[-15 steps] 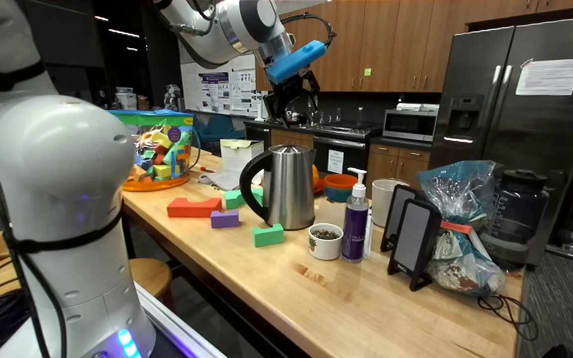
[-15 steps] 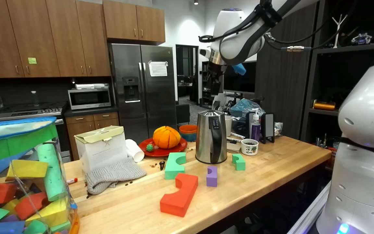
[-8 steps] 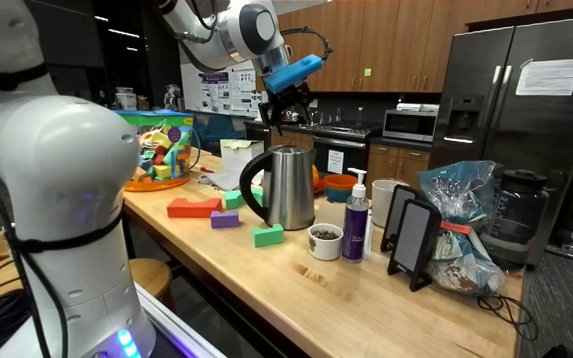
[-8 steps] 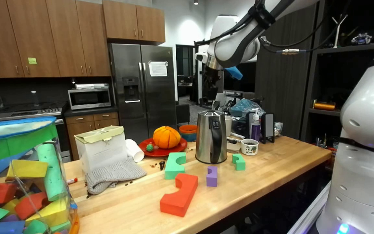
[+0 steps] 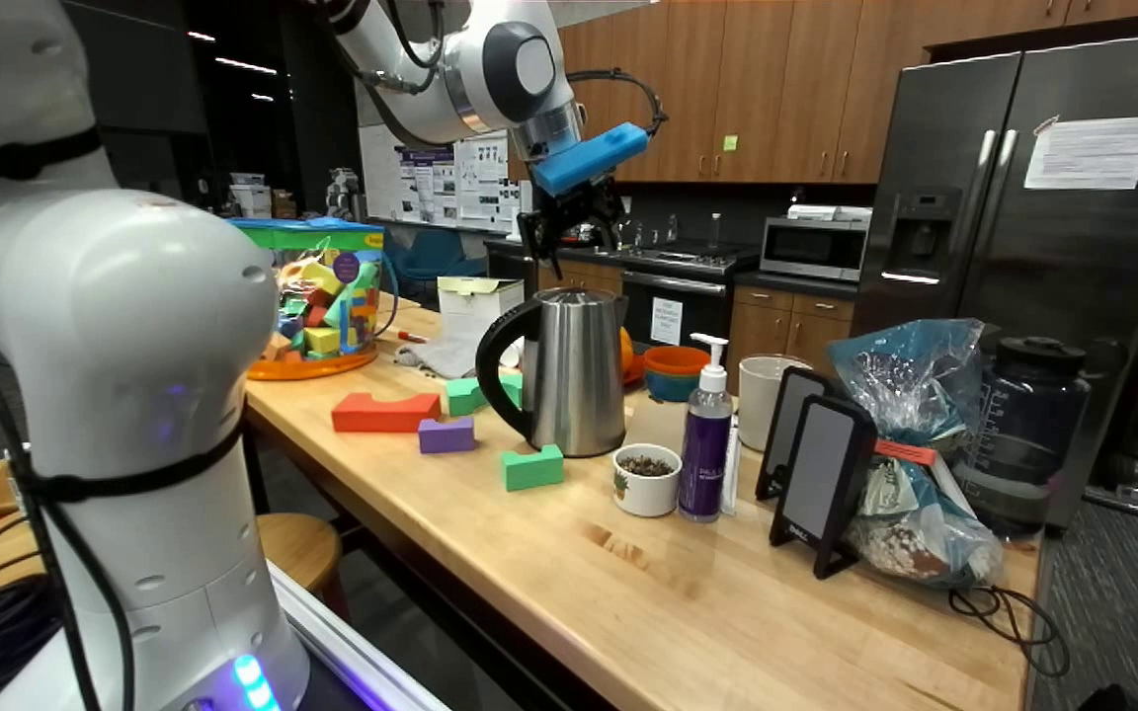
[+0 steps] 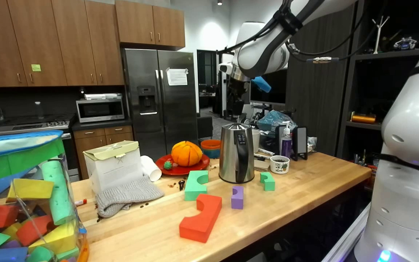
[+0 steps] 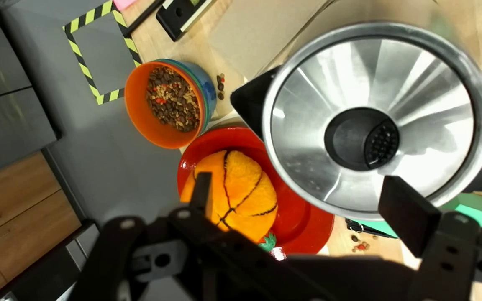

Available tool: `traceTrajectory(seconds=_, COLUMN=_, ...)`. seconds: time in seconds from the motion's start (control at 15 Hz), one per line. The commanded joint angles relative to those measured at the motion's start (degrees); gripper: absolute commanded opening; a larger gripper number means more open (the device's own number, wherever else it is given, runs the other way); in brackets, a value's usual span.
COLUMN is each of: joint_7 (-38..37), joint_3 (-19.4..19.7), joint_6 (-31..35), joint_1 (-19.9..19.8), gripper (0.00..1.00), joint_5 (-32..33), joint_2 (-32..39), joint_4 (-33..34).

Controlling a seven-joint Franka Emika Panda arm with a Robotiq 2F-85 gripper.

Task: Open the lid of the kettle by pressing on the button at the center, push the kettle slightly forward and then close the lid

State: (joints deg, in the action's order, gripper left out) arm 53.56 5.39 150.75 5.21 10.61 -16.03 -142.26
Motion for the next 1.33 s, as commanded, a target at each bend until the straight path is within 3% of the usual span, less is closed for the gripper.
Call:
traceTrajectory(seconds=0.0, joint_7=2.55, joint_3=0.74, joint_6=-0.34, joint_1=-0.04, gripper=1.00, joint_5=-1.69, joint_2=1.53, joint_4=1.43)
traceTrajectory(seconds=1.27, joint_7=6.14, joint_3=1.85, joint_6=0.00, joint_1=-0.63, gripper=1.00, joint_5=-5.43, joint_2=2.68, joint_4=1.77)
